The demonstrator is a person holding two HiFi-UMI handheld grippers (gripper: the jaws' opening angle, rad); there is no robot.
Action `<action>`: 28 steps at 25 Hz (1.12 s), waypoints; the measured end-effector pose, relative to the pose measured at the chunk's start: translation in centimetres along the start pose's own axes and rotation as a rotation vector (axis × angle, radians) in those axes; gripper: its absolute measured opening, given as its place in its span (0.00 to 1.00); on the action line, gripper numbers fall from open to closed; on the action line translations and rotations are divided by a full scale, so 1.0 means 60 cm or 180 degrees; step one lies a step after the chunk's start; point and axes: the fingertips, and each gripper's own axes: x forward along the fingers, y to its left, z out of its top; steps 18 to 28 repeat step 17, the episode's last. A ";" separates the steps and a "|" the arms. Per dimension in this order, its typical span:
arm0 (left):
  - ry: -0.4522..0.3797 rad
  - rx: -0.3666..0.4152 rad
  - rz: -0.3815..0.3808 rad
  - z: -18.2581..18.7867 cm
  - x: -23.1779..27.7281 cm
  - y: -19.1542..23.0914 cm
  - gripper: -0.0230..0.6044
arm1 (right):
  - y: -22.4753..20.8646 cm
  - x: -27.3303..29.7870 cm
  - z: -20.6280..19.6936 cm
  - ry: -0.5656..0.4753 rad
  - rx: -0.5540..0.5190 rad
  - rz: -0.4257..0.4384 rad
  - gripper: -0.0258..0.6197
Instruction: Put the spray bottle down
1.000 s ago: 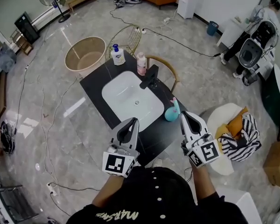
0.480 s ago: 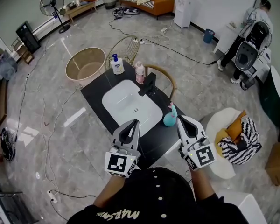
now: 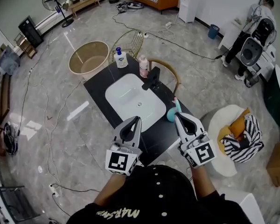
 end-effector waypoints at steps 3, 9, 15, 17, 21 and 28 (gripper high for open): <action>0.0019 0.0007 0.0023 -0.001 -0.004 0.004 0.07 | 0.004 0.005 -0.001 -0.0003 0.0005 0.0020 0.03; 0.0047 -0.0006 0.0058 -0.011 -0.007 0.008 0.07 | 0.009 0.013 -0.008 -0.0001 0.0016 0.0070 0.03; 0.0049 -0.0011 0.0056 -0.010 -0.002 0.008 0.07 | 0.007 0.015 -0.008 -0.0002 0.0020 0.0088 0.03; 0.0049 -0.0013 0.0051 -0.011 0.000 0.008 0.07 | 0.007 0.015 -0.010 -0.0002 0.0021 0.0097 0.03; 0.0049 -0.0013 0.0051 -0.011 0.000 0.008 0.07 | 0.007 0.015 -0.010 -0.0002 0.0021 0.0097 0.03; 0.0049 -0.0013 0.0051 -0.011 0.000 0.008 0.07 | 0.007 0.015 -0.010 -0.0002 0.0021 0.0097 0.03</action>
